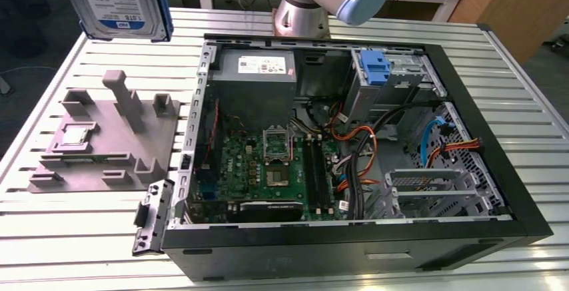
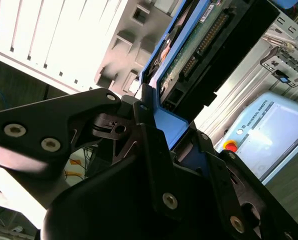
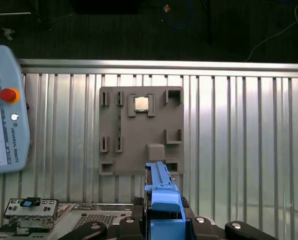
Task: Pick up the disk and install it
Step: 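Pick up the disk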
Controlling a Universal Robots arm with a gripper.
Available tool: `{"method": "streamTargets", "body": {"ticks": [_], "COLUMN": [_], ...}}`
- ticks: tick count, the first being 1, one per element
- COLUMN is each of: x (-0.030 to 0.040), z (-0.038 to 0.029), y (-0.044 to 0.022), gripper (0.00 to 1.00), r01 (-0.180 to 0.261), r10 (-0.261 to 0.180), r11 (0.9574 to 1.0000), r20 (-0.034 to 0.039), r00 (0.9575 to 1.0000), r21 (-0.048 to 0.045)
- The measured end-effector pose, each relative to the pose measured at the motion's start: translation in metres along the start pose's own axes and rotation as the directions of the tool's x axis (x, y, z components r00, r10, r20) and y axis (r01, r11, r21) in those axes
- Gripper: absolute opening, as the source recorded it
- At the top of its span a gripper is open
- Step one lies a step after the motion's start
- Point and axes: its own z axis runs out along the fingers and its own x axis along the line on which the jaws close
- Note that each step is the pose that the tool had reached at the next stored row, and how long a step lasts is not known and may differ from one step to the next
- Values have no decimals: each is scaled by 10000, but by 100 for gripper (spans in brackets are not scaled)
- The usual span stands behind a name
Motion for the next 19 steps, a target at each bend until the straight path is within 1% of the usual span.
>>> {"method": "streamTargets", "body": {"ticks": [6, 8, 16, 19], "x": [106, 125, 140, 141], "z": [2, 3, 0, -1], "y": [-2, -11, -146, -185], "gripper": [37, 37, 37, 37], "r01": [0, 0, 1, 0], "r10": [0, 0, -1, 0], "r11": [10000, 10000, 10000, 10000], "r20": [-1, 0, -1, -1], "r00": [10000, 10000, 10000, 10000], "r21": [-1, -1, -2, -2]}}
